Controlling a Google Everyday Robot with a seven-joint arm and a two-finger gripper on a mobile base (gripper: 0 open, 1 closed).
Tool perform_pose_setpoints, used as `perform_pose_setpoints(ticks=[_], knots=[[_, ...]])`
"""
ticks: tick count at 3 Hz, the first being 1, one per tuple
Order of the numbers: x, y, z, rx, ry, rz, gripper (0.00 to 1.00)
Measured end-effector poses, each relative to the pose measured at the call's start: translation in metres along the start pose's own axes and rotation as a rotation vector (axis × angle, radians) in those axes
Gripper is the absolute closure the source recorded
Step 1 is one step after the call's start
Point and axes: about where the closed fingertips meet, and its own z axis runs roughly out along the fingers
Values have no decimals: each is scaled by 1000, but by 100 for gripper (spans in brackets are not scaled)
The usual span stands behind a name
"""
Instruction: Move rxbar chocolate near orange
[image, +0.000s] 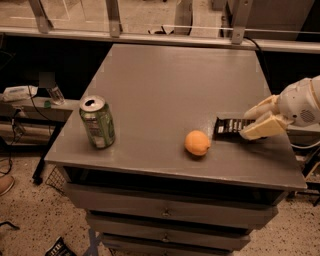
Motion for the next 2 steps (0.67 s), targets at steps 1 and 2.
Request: perform_pose_setpoints(ticks=[1, 2], knots=[[1, 12, 14, -48, 12, -31, 100], [2, 19, 21, -77, 20, -51, 100]])
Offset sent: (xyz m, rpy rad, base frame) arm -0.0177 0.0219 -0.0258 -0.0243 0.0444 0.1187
